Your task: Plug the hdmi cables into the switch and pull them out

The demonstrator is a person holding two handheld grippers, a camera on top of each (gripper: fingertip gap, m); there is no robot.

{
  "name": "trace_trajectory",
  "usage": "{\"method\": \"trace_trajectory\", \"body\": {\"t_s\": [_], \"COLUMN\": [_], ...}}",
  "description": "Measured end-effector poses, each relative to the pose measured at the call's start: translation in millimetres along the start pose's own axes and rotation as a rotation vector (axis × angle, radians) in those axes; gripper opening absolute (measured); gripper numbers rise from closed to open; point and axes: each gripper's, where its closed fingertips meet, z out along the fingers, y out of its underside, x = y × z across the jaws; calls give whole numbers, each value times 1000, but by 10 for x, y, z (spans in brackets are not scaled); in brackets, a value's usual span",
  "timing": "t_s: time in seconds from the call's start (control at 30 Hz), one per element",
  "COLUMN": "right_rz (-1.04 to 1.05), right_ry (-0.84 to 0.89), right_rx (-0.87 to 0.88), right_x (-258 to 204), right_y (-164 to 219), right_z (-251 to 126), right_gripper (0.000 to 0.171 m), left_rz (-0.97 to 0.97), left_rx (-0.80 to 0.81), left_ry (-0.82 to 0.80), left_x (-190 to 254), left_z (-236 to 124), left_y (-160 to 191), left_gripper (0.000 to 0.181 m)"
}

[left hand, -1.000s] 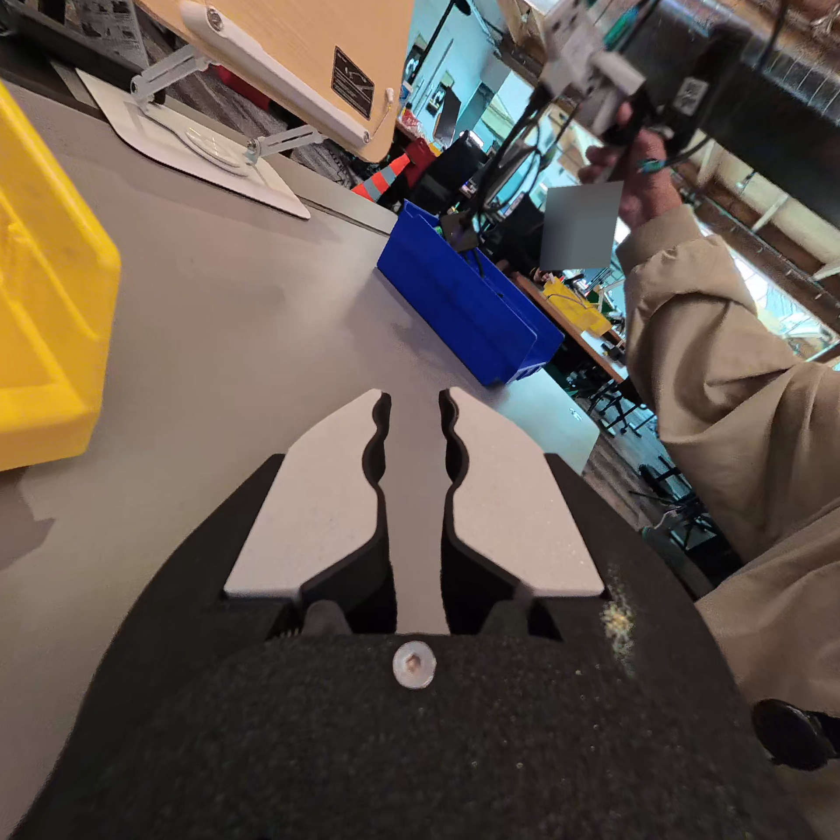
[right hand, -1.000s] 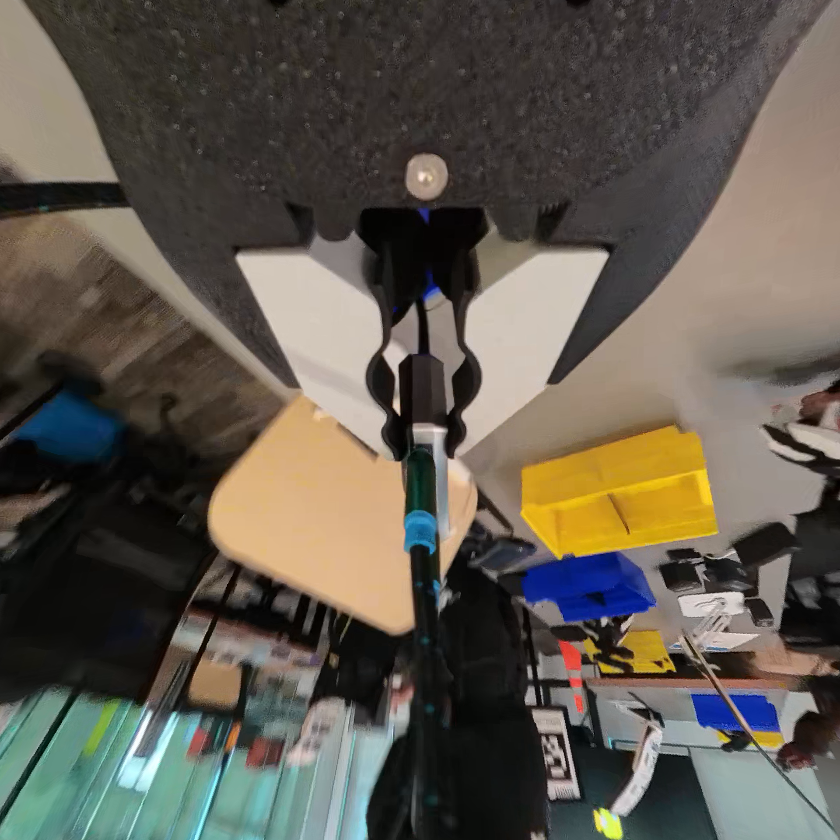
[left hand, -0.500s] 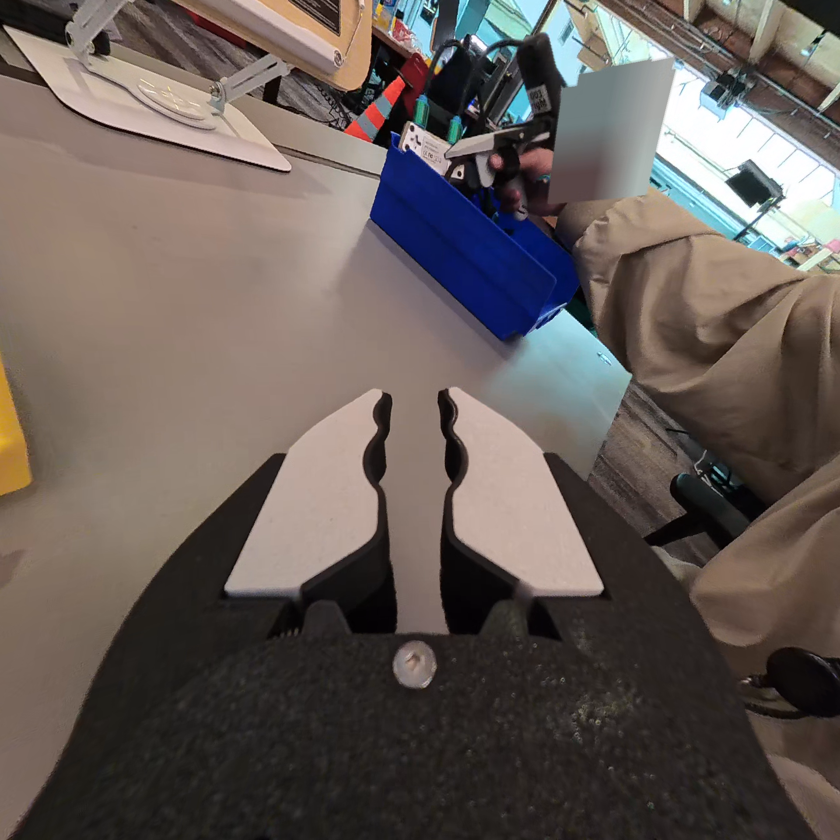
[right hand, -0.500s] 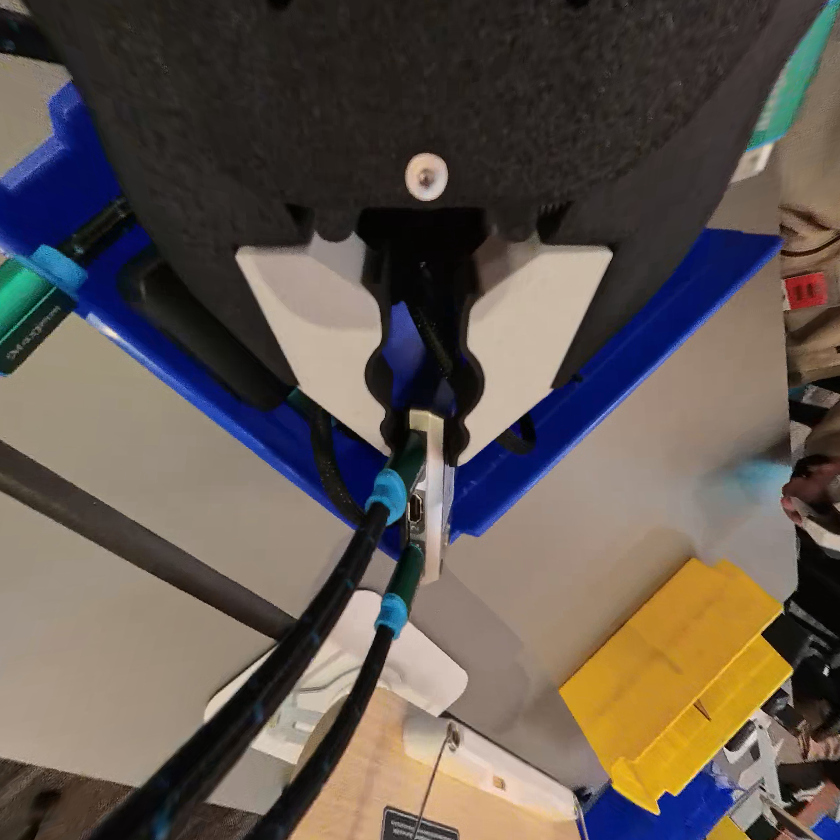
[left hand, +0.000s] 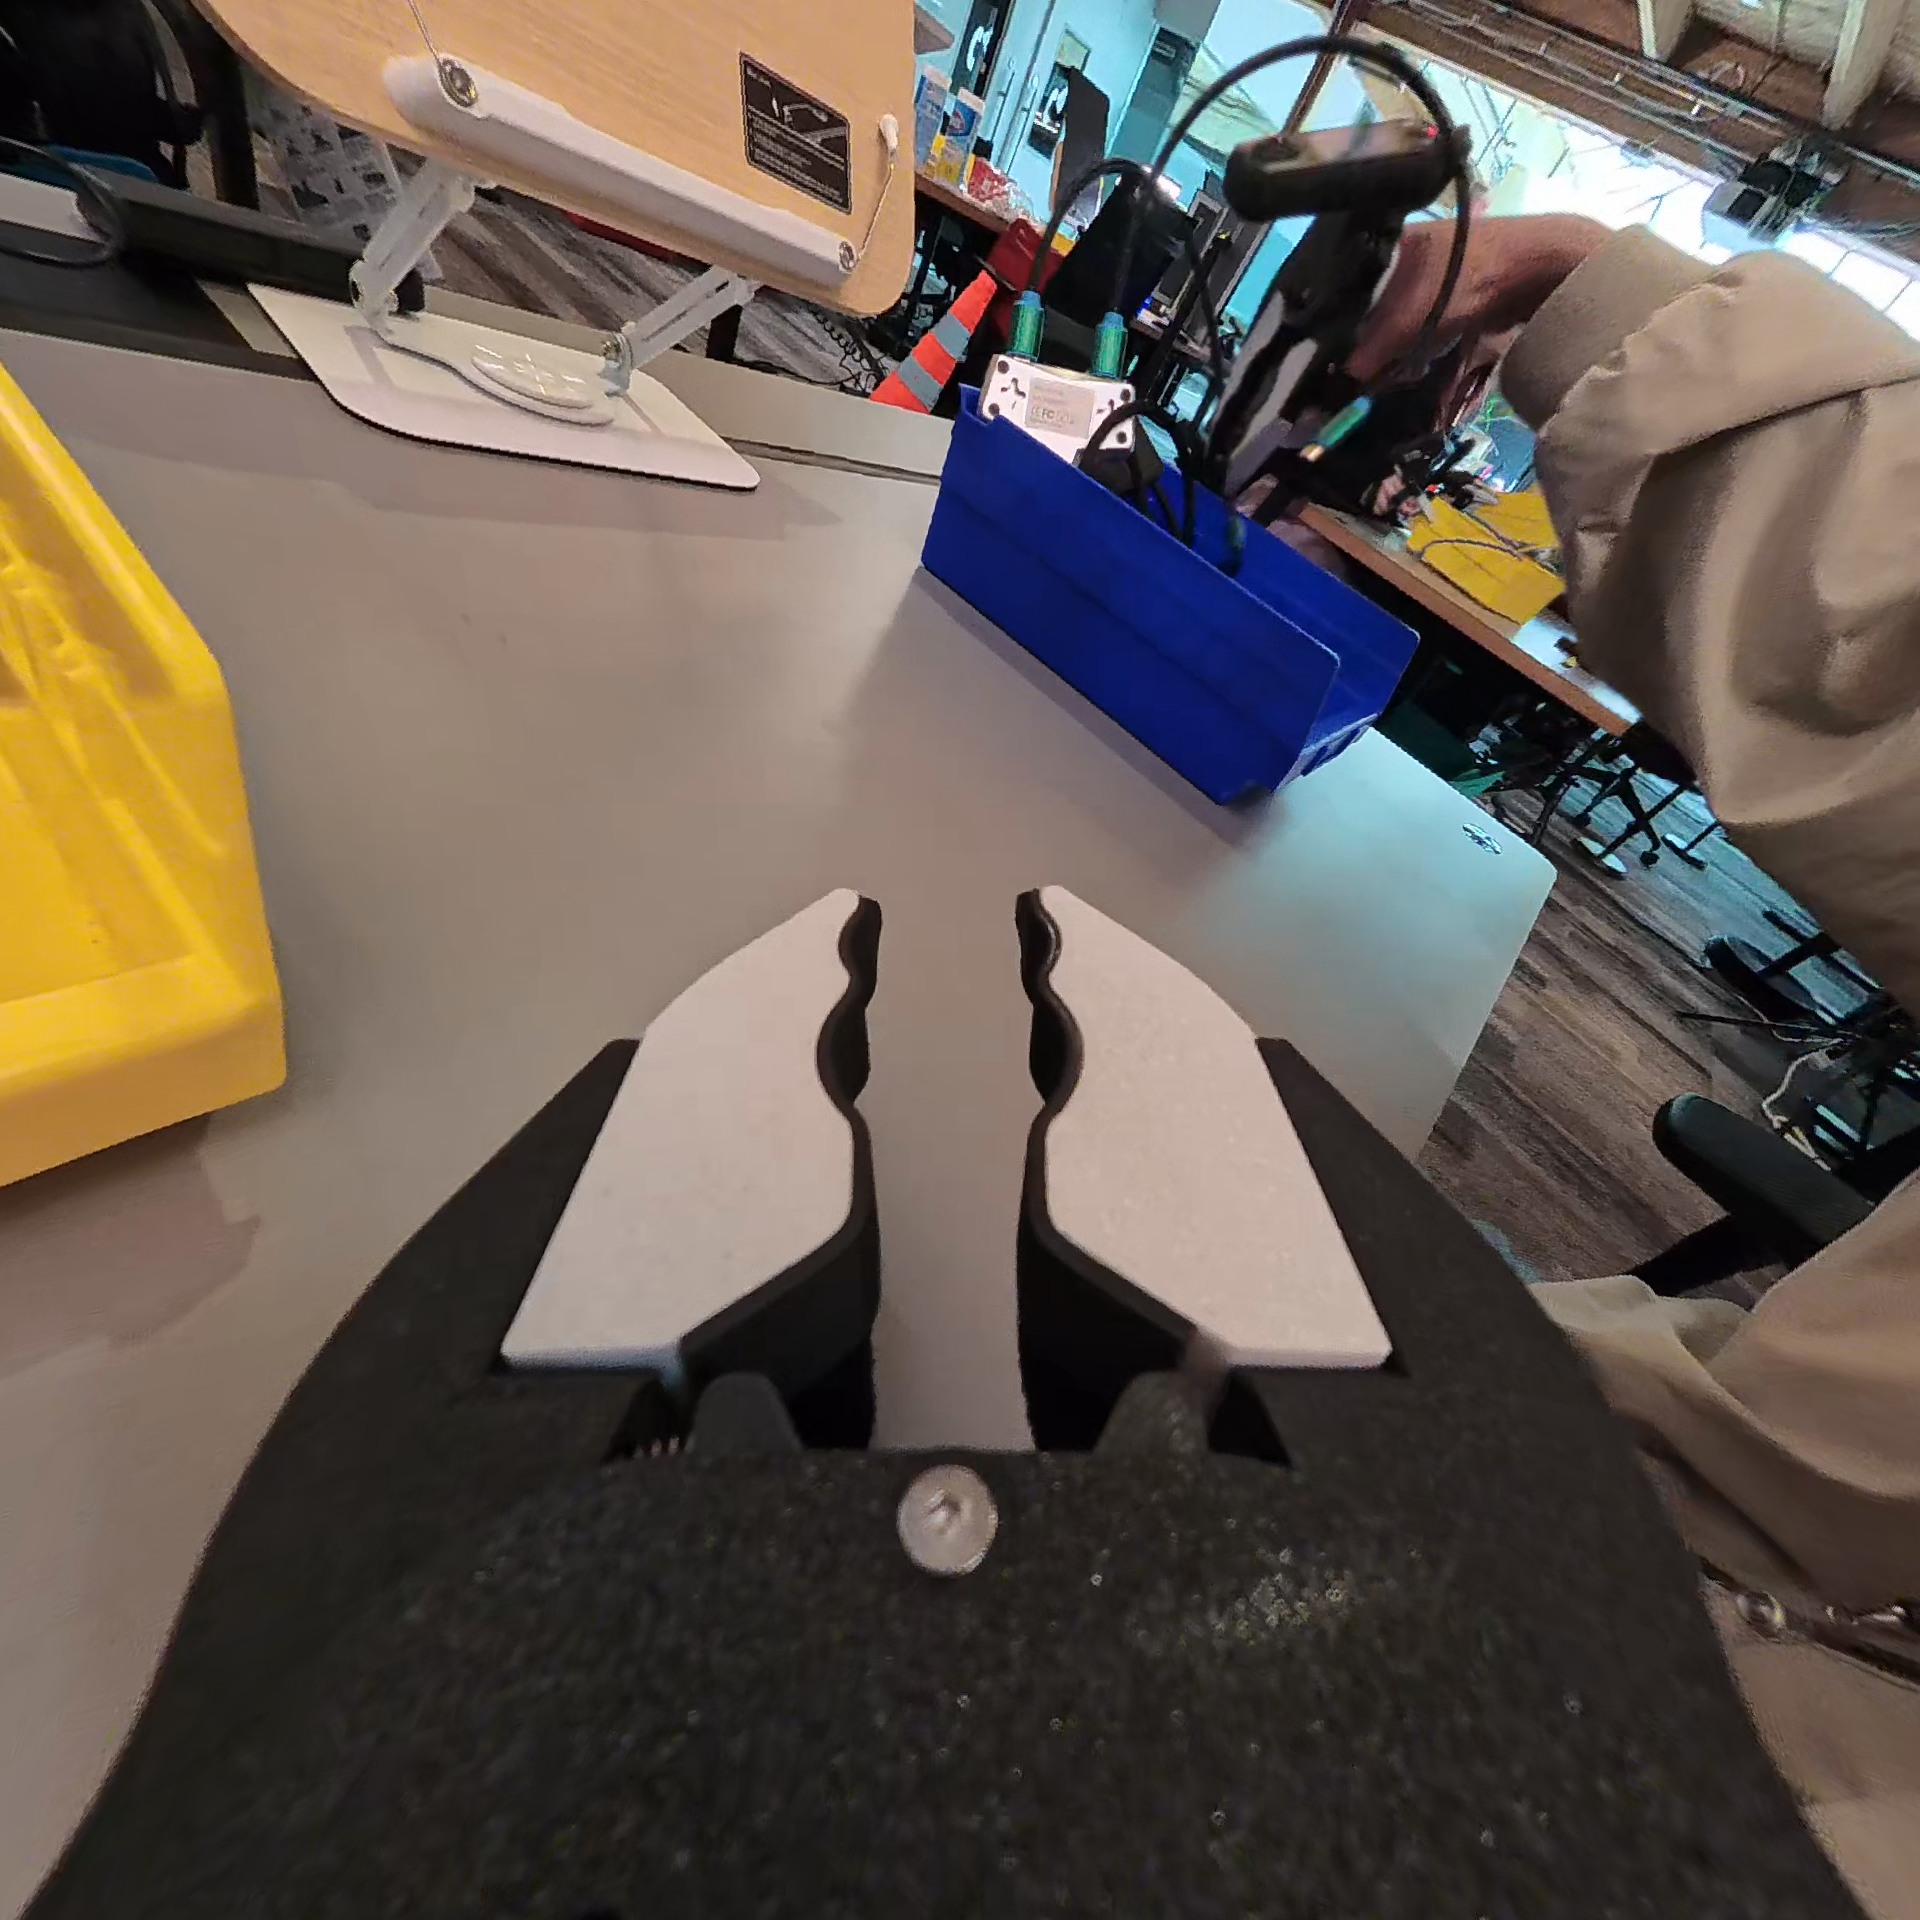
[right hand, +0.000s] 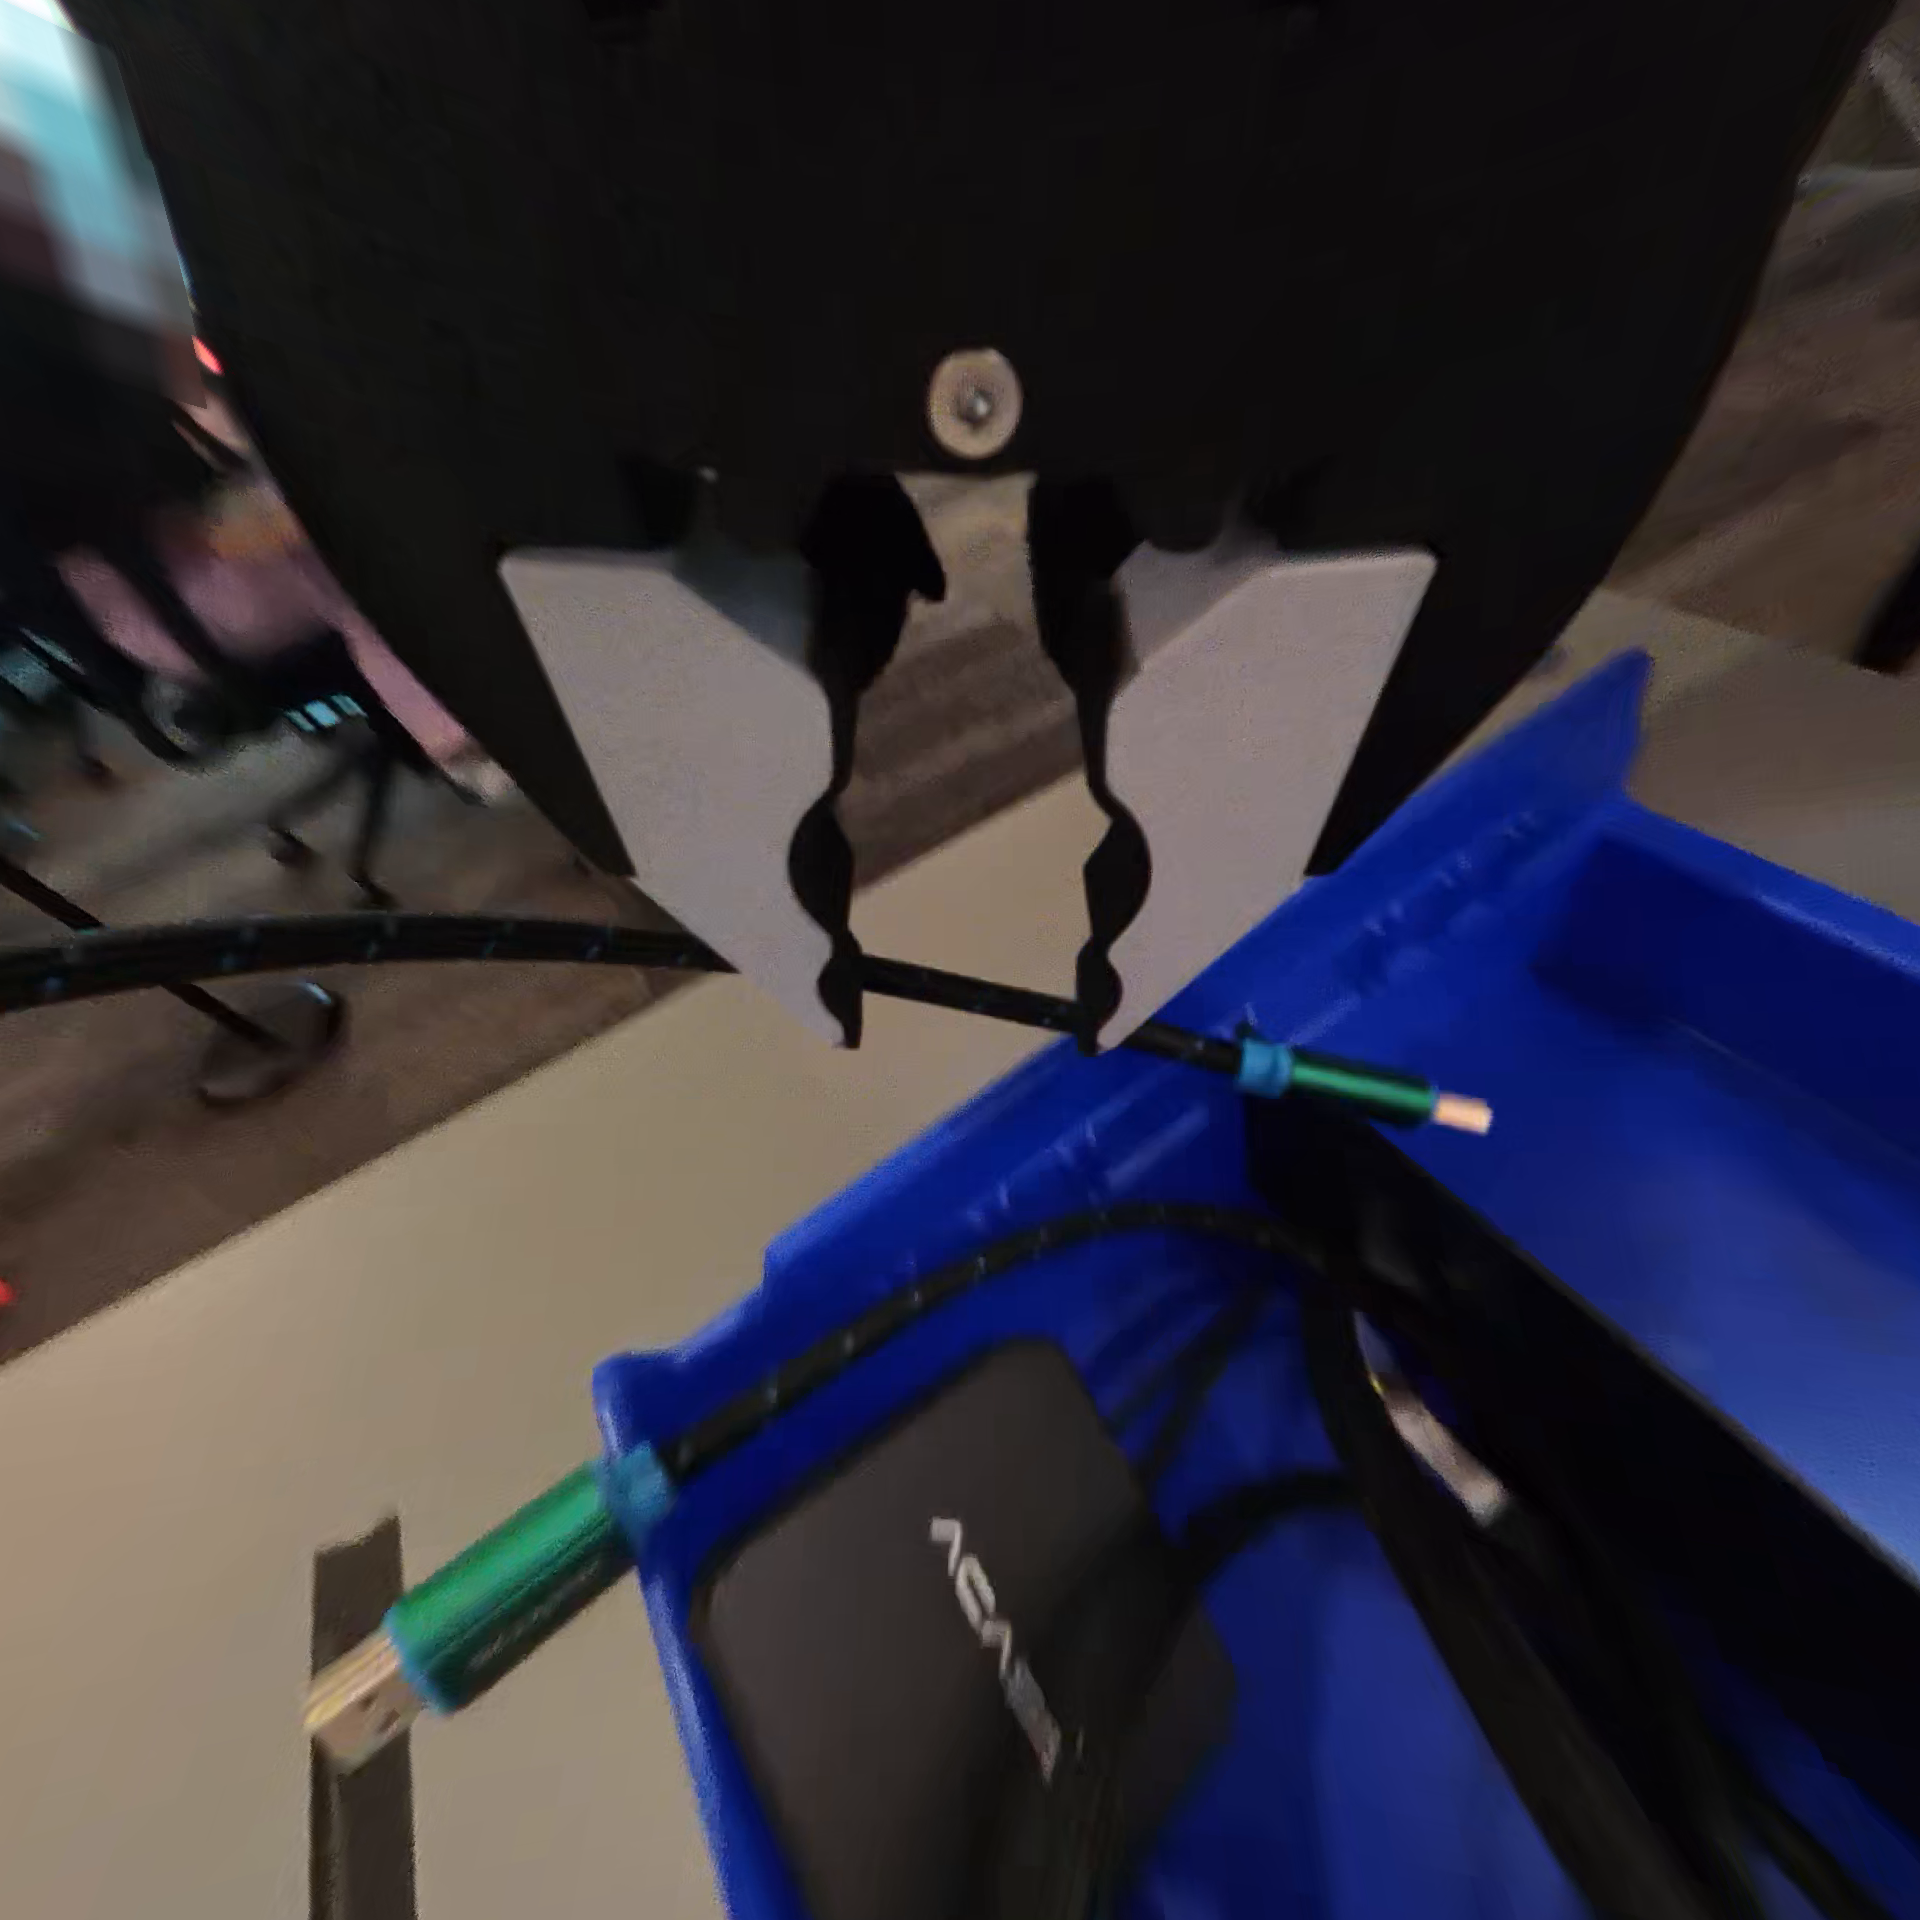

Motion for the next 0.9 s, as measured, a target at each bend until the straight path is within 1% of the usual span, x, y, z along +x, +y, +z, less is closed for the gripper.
{"method": "trace_trajectory", "body": {"t_s": [0.03, 0.13, 0.23, 0.3, 0.33, 0.37, 0.47, 0.53, 0.57, 0.6, 0.67, 0.73, 0.77, 0.83, 0.87, 0.9], "right_rz": [-27, -127, -259, -309, -317, -323, -360, -378, -376, -376, -287, -328, -356, -296, -288, -325], "right_ry": [49, 310, 598, 732, 769, 785, 757, 665, 606, 547, 496, 561, 569, 520, 535, 543], "right_rx": [-58, -245, -420, -570, -669, -756, -963, -1043, -1069, -1066, -967, -1024, -1024, -914, -873, -858], "right_x": [38, 322, 606, 739, 788, 818, 816, 681, 574, 458, 361, 449, 463, 394, 429, 458], "right_y": [96, 389, 584, 758, 884, 1013, 1386, 1628, 1744, 1837, 1936, 2099, 2165, 2219, 2214, 2213], "right_z": [-16, -154, -452, -652, -723, -755, -688, -532, -415, -267, -47, -86, -95, -10, -33, -71], "right_gripper": [39, 37, 35, 36, 37, 37, 36, 34, 30, 31, 32, 33, 32, 30, 27, 26], "left_rz": [6, 26, 51, 57, 58, 59, 75, 69, 50, 28, 11, 32, 46, 69, 78, 83], "left_rx": [-1, -10, -6, -4, -2, 3, 21, 24, 14, -4, -41, -55, -55, -50, -50, -52], "left_ry": [-3, -10, -25, -38, -41, -43, -60, -70, -67, -57, -54, -63, -67, -72, -75, -77], "left_x": [1, 6, 1, -15, -22, -25, -51, -62, -58, -47, -50, -57, -54, -40, -34, -31], "left_z": [1, 14, 24, 32, 36, 39, 35, 30, 35, 42, 59, 66, 69, 75, 79, 83], "left_y": [2, 15, 7, 0, -4, -12, -43, -50, -37, -13, 40, 64, 62, 52, 51, 56], "left_gripper": [26, 26, 28, 30, 31, 32, 35, 37, 37, 35, 34, 34, 34, 34, 34, 34]}}
